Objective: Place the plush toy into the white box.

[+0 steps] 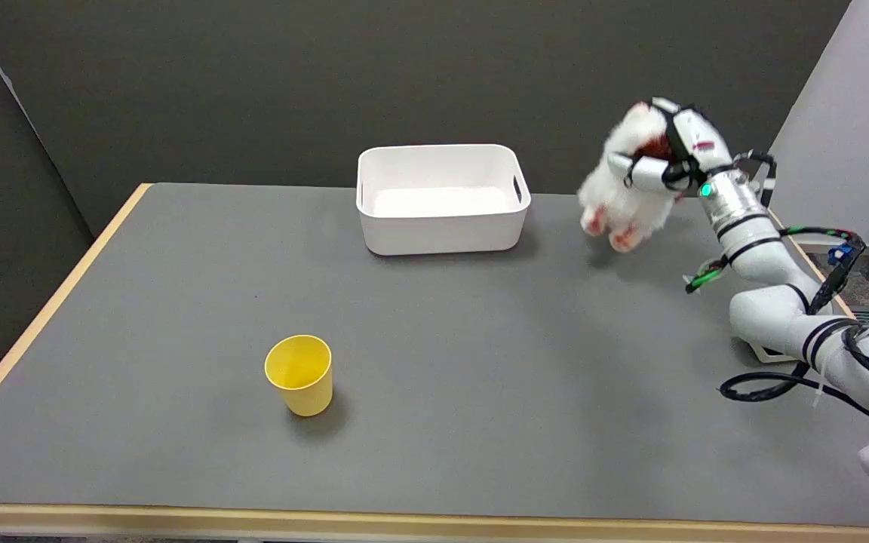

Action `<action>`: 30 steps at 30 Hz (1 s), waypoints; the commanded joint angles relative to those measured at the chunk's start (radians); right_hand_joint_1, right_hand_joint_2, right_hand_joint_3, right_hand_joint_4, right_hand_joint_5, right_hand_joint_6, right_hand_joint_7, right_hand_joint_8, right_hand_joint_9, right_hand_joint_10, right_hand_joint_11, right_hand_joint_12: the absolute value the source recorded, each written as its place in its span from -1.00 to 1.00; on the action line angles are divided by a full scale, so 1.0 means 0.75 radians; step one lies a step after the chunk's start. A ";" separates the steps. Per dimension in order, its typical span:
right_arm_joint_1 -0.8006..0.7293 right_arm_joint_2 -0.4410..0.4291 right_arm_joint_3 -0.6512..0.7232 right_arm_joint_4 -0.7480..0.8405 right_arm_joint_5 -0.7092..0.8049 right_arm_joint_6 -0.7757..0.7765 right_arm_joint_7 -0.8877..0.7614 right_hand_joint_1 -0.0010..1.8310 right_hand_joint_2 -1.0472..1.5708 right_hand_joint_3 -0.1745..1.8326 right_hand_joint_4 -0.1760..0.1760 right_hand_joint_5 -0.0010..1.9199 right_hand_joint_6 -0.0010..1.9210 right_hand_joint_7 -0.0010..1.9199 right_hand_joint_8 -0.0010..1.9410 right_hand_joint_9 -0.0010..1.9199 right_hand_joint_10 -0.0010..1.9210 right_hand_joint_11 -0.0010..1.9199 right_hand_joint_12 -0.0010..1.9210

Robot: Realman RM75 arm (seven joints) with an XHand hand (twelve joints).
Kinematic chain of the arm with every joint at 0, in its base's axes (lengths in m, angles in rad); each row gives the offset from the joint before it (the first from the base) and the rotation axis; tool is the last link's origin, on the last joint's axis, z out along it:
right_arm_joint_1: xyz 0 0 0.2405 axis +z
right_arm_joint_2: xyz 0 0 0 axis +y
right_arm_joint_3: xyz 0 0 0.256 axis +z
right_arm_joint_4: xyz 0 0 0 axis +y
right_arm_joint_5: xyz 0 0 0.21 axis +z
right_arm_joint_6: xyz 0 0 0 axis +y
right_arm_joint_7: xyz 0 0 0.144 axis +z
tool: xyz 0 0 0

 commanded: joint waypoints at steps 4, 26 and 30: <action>-0.188 0.122 0.164 0.798 -0.060 0.337 -0.006 0.21 0.73 -0.48 -0.84 -0.43 0.57 -0.42 1.00 -0.24 1.00 -0.15 1.00; 0.338 -0.380 -0.315 0.159 -0.201 0.134 -0.004 0.19 0.73 -0.45 -0.66 -0.46 0.63 -0.42 1.00 -0.20 1.00 -0.22 1.00; 0.450 -0.503 -0.373 -0.102 -0.201 0.130 -0.006 0.19 0.73 -0.45 -0.65 -0.46 0.63 -0.42 1.00 -0.20 1.00 -0.25 1.00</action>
